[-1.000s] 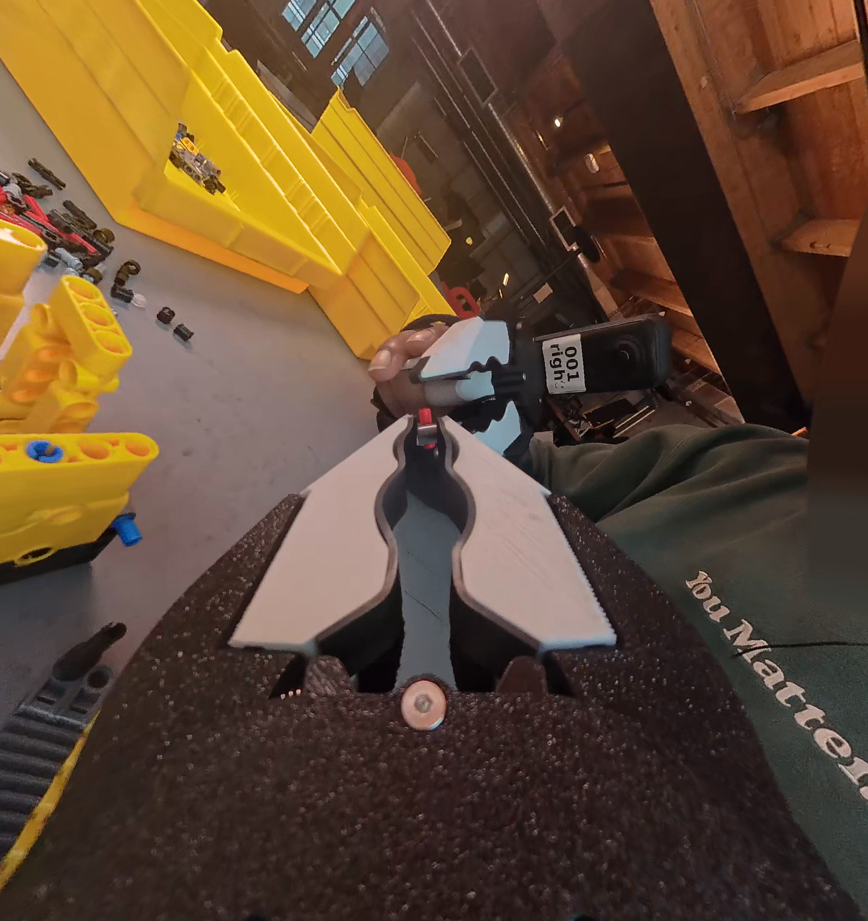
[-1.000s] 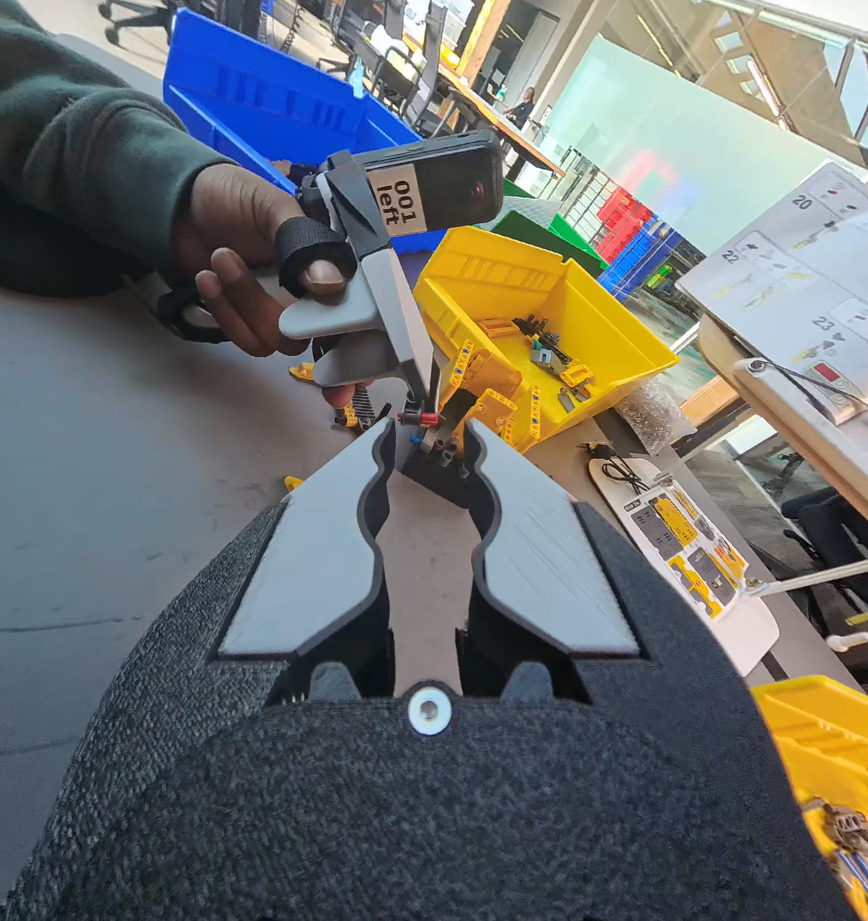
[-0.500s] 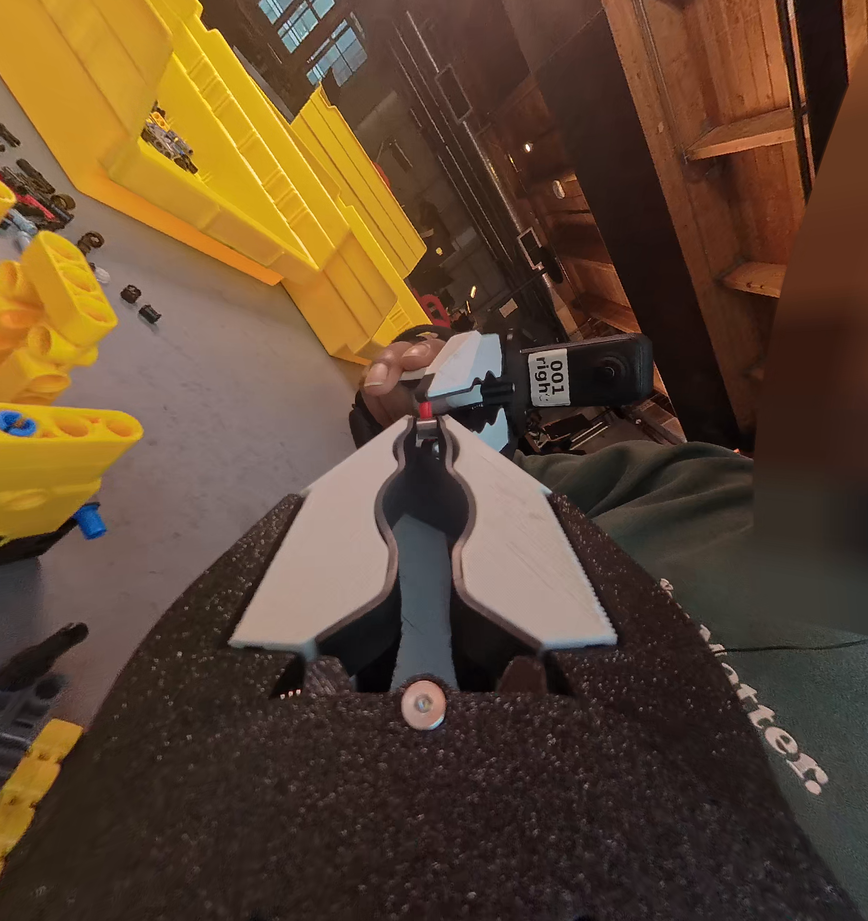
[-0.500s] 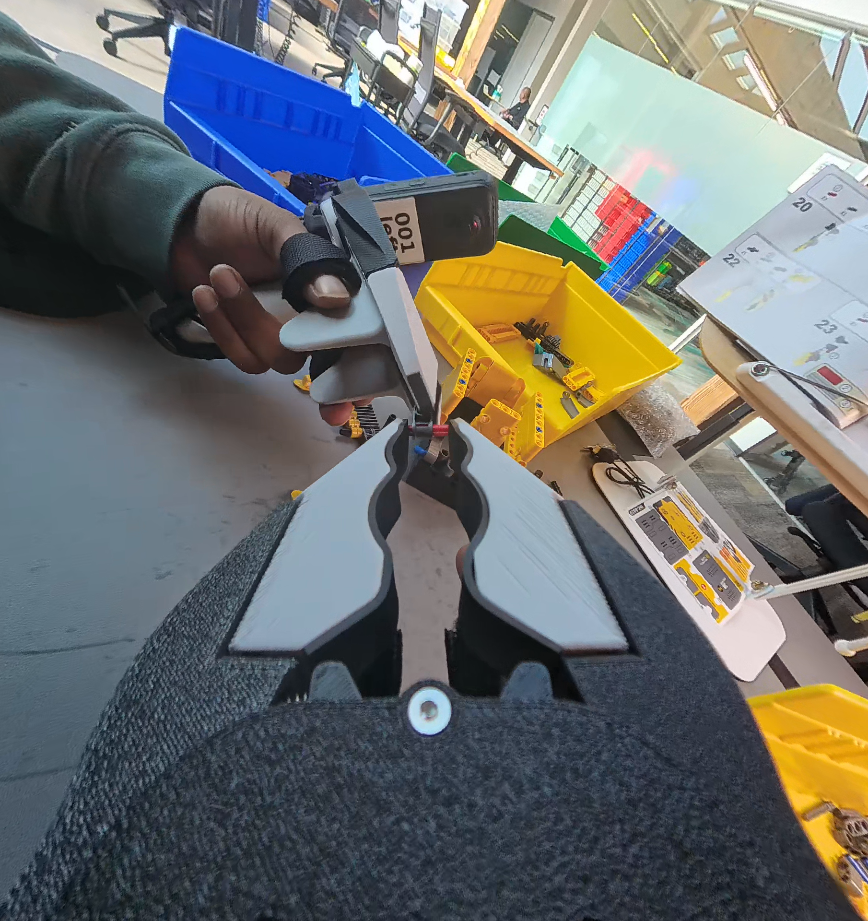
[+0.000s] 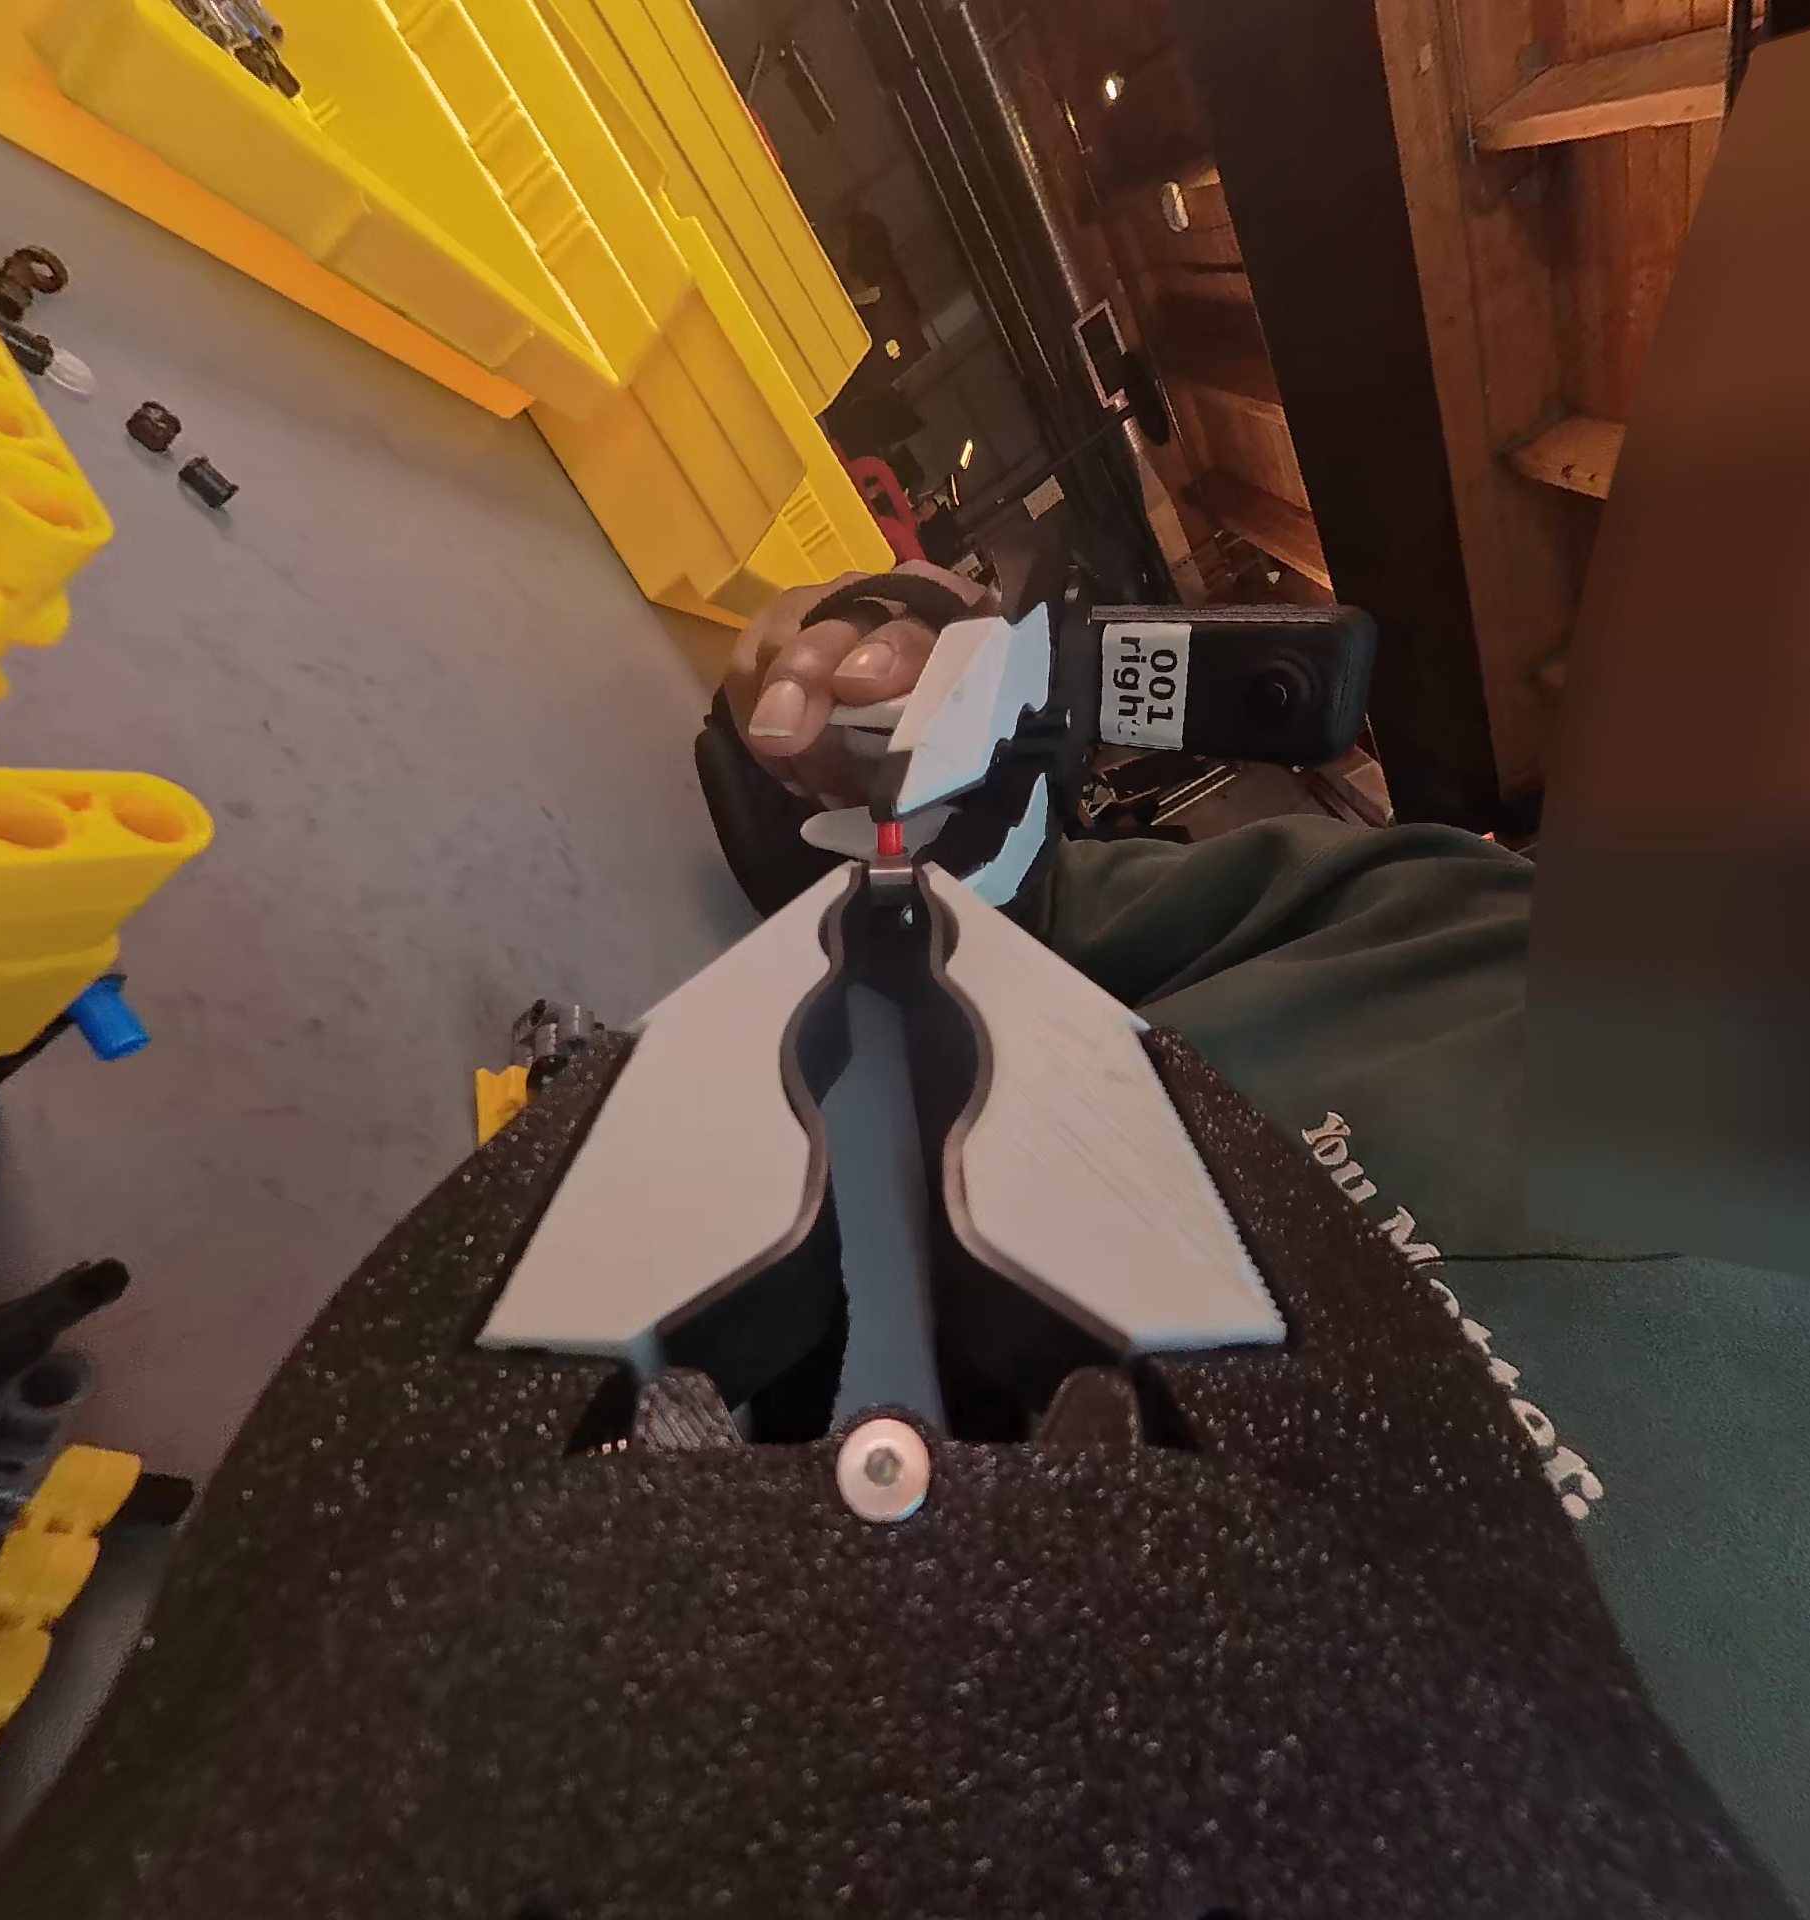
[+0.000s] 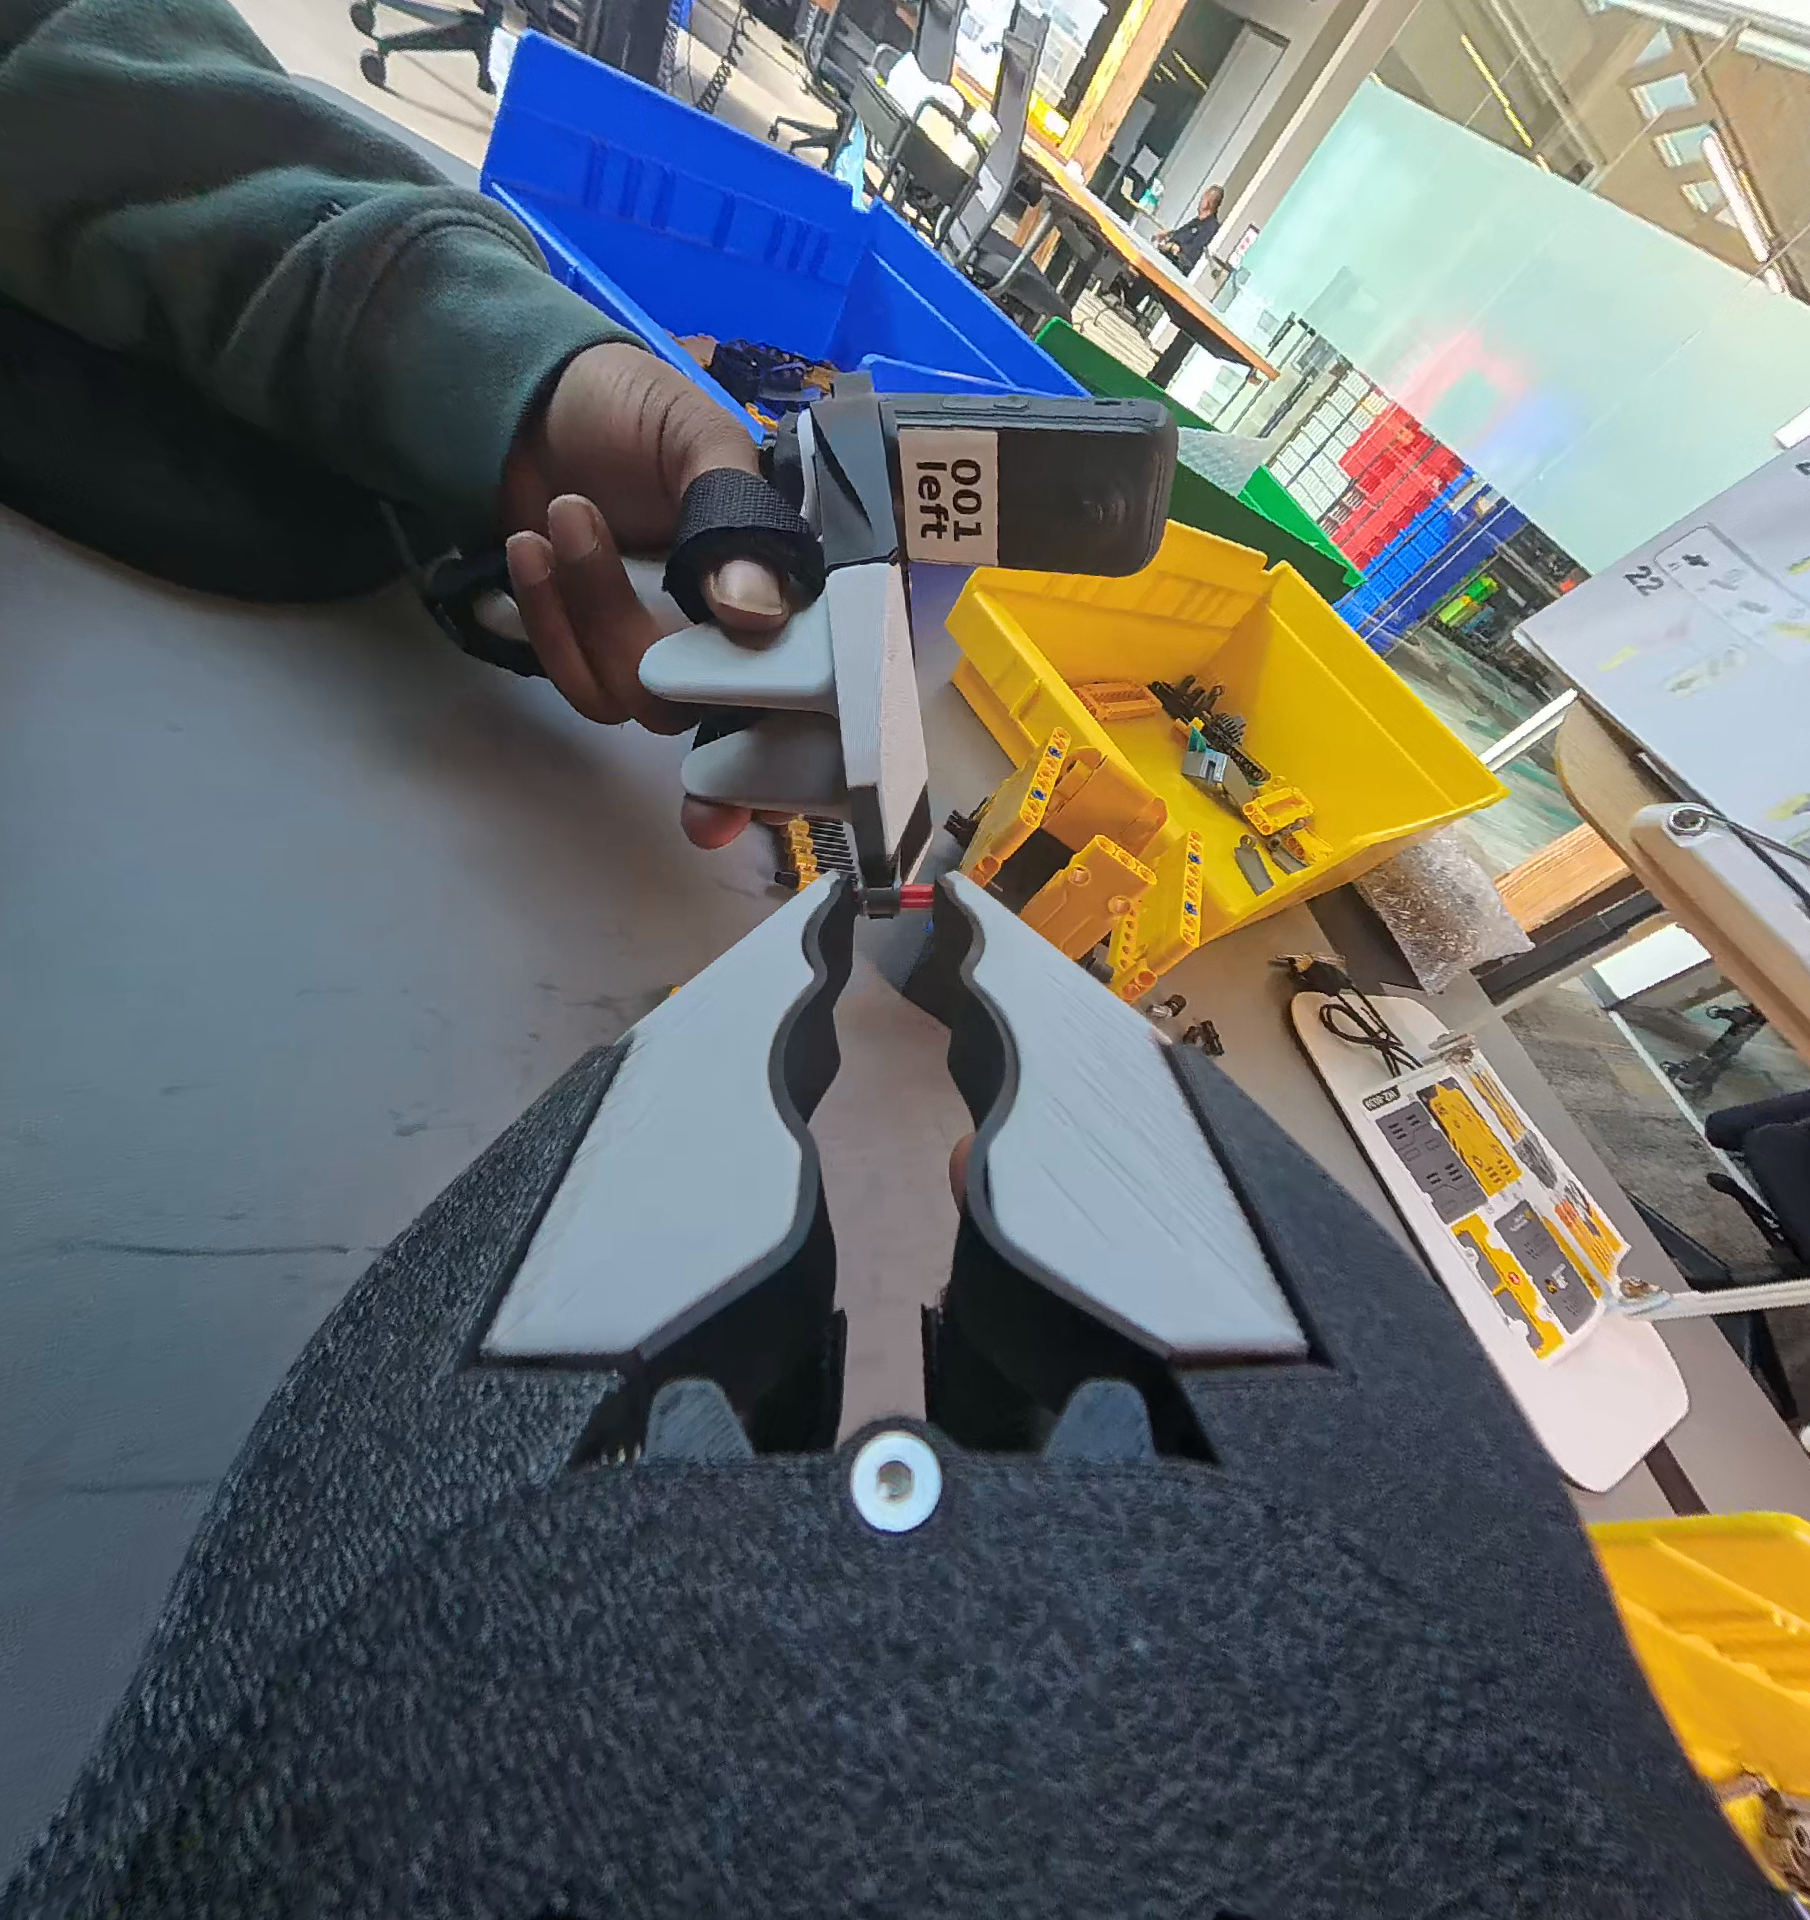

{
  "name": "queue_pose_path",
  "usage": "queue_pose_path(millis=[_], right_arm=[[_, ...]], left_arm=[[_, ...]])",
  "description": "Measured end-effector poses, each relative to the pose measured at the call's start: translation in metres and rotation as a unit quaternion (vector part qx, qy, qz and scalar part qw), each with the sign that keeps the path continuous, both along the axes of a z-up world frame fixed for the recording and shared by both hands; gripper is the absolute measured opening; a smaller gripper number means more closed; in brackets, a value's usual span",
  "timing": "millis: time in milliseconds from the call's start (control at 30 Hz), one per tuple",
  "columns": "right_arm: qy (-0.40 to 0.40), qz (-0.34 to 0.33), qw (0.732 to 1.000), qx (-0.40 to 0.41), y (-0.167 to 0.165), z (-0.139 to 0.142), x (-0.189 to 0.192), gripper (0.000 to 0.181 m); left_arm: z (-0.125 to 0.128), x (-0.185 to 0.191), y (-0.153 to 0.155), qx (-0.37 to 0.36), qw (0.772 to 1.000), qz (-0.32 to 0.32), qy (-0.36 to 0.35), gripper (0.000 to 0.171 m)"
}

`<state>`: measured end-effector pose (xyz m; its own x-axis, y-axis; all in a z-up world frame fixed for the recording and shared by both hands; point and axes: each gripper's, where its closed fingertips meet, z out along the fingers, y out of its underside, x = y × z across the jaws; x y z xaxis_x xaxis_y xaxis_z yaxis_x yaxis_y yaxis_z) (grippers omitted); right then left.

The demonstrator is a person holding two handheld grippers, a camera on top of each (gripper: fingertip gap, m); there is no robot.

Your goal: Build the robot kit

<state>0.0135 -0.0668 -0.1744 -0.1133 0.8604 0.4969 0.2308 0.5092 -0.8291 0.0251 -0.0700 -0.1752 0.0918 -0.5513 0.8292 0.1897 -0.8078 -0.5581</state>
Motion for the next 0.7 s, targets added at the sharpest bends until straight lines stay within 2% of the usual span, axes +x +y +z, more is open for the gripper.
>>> queue_pose_path(millis=[267,700], right_arm=[[-0.016,0.014,0.999,-0.038,-0.001,-0.005,0.003,0.014],[-0.028,0.045,0.998,0.023,-0.01,-0.01,0.009,0.014]], left_arm=[[-0.005,0.003,-0.003,-0.013,1.0,-0.013,-0.001,0.007],[-0.011,0.01,-0.013,-0.013,0.998,-0.057,0.005,0.007]])
